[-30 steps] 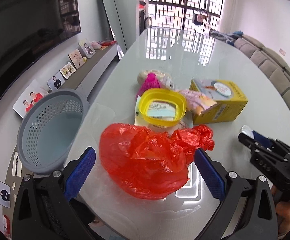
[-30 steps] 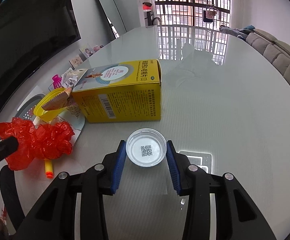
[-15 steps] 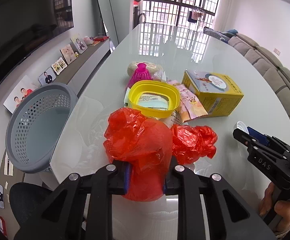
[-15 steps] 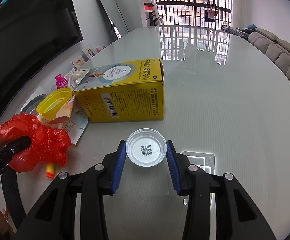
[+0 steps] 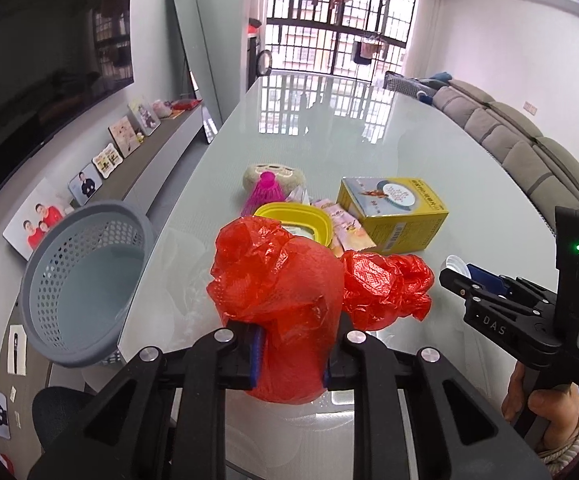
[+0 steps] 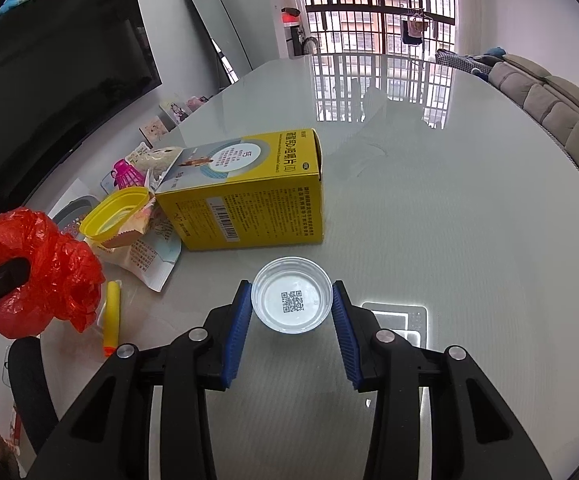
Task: Collect trash
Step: 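Grasp the red plastic bag with the left tool while the right tool holds the cap, then carry the red bag and white cap with both tools over the grey basket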
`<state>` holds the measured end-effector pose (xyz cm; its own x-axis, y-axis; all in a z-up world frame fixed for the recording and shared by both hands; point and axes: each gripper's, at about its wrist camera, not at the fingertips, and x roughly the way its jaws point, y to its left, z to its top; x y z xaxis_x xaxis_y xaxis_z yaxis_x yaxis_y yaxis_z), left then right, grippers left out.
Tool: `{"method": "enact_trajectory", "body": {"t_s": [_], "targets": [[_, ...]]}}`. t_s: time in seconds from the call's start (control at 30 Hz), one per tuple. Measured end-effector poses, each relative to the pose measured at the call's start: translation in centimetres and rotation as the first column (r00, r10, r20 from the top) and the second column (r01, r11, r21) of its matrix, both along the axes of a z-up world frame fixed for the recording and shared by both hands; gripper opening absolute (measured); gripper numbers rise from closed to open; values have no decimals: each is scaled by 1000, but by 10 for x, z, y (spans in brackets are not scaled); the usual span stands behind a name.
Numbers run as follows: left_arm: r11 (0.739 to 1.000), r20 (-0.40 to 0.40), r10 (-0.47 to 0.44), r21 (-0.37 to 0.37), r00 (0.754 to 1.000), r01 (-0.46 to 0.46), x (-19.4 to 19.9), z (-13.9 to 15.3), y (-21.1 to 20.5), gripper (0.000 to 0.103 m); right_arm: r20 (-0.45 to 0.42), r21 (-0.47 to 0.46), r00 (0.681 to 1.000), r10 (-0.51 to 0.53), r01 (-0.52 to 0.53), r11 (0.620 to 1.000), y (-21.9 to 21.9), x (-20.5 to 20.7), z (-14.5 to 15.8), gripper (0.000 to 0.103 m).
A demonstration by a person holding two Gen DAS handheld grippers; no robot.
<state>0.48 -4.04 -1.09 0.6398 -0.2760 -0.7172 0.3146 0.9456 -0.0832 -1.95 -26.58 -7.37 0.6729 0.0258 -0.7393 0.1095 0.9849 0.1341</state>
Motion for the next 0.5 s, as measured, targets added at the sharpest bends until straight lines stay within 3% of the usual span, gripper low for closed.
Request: {"method": "enact_trajectory", "body": {"t_s": [0.3, 0.5], "targets": [[1000, 75, -10, -28, 997, 12, -11, 26, 21, 21, 68, 1, 997, -39, 40, 999, 4, -21, 34, 39], [998, 149, 56, -15, 987, -54, -10, 45, 53, 21, 106, 6, 994, 4, -4, 1000, 23, -20, 60, 39]]}}
